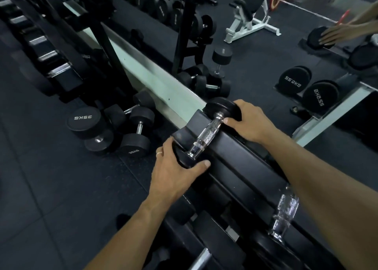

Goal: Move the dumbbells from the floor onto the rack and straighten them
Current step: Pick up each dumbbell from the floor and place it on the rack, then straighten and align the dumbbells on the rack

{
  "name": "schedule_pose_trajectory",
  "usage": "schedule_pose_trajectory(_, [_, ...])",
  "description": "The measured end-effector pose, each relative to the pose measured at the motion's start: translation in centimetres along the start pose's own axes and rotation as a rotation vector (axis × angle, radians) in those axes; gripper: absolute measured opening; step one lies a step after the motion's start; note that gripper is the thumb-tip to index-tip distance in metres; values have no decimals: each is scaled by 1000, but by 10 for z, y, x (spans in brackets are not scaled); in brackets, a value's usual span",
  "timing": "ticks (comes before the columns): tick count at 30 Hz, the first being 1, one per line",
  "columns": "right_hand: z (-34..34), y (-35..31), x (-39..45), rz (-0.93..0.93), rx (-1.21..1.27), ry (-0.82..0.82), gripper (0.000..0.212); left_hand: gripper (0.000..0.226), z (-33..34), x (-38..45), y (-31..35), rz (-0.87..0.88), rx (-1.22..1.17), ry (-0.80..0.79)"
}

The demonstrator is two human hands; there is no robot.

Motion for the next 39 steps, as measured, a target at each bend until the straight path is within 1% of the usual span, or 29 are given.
schedule_pose_trajectory(2, [0, 2, -1, 10, -17, 40, 36, 118, 4, 0, 0, 7, -14, -25])
schedule_pose_trajectory(3, [1, 2, -1, 13, -21, 55, 35, 121, 5, 1, 0, 16, -7, -40])
schedule_pose_trajectory(8, [2, 1, -2, 37, -35, 79, 36, 116, 1, 8, 4, 66, 19, -89])
schedule_pose_trajectory(12, [3, 1, -5, 66, -41, 106, 35, 122, -2, 14, 2, 75, 49, -127])
schedule_pose_trajectory(15, [2, 4, -11, 85, -57, 122, 36, 121, -2, 16, 4, 95, 82, -152])
schedule_pose_trajectory(19, [3, 9, -16, 110, -44, 122, 36, 117, 0, 15, 5, 123, 80, -156])
schedule_pose_trajectory(23, [2, 8, -19, 125, -23, 126, 36, 123, 0, 14, 4, 126, 57, -147])
schedule_pose_trajectory(25, [3, 6, -22, 143, -11, 100, 41, 126, -1, 13, 3, 125, 56, -131])
schedule_pose_trajectory(27, [3, 4, -31, 162, -2, 88, 51, 127, -1, 10, 4, 119, 55, -121])
schedule_pose_trajectory(30, [-4, 4, -54, 166, -55, 117, 66, 122, -3, 0, 10, 154, 106, -70])
schedule_pose_trajectory(32, [-10, 3, -71, 156, -124, 108, 68, 115, -4, -9, 20, 222, 187, -7])
schedule_pose_trajectory(35, [-22, -4, -98, 125, -185, 102, 61, 99, -3, -32, 43, 387, 256, 68])
schedule_pose_trajectory(37, [-30, -6, -117, 98, -176, 119, 55, 91, 2, -50, 57, 465, 267, 71])
schedule_pose_trajectory(39, [-40, -6, -135, 61, -176, 137, 51, 87, 12, -70, 68, 508, 271, 53])
Point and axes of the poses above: each hand's wrist, its own x-axis towards the middle knuckle, its own z-axis out of the palm, y = z × x, the point moved 9 cm from there along x, towards the middle knuckle, and after that the axes turned 7 degrees about -z, right-handed, at the moved point
